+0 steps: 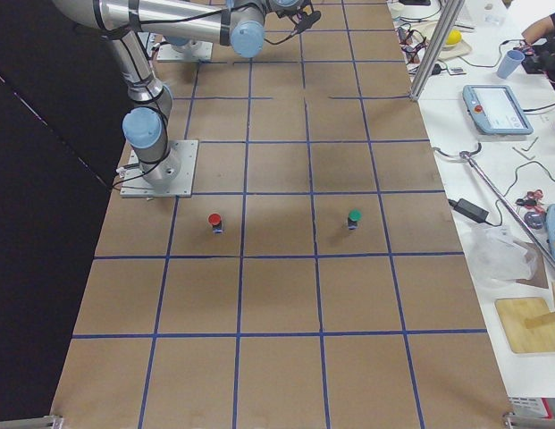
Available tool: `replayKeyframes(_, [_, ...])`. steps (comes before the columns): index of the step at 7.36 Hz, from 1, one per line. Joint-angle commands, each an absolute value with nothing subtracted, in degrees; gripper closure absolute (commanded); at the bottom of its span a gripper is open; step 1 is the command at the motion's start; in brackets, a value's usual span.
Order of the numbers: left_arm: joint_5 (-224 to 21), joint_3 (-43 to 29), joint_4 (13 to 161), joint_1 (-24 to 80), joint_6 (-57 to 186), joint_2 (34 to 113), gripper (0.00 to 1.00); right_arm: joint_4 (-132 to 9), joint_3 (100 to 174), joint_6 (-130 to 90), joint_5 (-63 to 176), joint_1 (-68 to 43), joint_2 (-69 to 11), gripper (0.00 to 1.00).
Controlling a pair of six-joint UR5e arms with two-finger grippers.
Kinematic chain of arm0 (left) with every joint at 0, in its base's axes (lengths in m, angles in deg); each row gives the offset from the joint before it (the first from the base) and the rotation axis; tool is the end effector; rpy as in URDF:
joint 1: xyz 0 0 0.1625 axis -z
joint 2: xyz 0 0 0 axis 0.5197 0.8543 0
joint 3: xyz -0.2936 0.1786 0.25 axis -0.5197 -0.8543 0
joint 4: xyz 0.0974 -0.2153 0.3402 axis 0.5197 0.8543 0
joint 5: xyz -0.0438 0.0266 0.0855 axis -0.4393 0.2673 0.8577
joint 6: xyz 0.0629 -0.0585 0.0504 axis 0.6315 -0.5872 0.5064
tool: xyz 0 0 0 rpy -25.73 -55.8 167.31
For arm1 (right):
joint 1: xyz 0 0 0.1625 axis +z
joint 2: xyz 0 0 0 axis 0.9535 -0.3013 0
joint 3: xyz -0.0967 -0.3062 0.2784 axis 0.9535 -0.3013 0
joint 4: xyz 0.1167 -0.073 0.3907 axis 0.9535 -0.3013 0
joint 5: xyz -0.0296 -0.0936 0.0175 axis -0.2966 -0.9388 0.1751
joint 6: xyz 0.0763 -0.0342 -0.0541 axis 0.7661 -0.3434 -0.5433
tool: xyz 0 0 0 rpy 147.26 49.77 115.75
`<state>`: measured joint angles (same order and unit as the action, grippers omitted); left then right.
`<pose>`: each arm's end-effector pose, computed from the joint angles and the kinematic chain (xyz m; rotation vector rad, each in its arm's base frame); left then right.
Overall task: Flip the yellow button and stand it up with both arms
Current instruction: 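Close the right gripper on the yellow button's cap end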
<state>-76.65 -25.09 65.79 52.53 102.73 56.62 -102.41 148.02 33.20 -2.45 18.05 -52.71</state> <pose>-0.1809 -0.4932 0.3932 0.1134 -1.6194 0.0174 0.2182 -0.4695 0.4898 1.1033 1.8920 0.3719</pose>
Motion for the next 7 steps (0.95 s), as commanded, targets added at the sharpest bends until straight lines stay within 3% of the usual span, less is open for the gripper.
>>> replayKeyframes(1, [-76.8, -25.1, 65.8, 52.5, 102.8, 56.7, 0.99, -102.5, 148.0, 33.1, -2.7, 18.0, -52.7, 0.64])
replayKeyframes(2, [-76.8, -25.1, 65.8, 52.5, 102.8, 56.8, 0.99, -102.5, 148.0, 33.2, -3.2, 18.0, -52.8, 0.1])
replayKeyframes(5, [-76.8, -25.1, 65.8, 52.5, 102.8, 56.8, 0.99, -102.4, 148.1, 33.2, -3.2, 18.0, -52.8, 0.01])
replayKeyframes(7, [-76.8, -25.1, 65.8, 52.5, 102.8, 56.8, 0.99, -102.6, 148.0, 33.7, -3.1, 18.0, -52.7, 0.01])
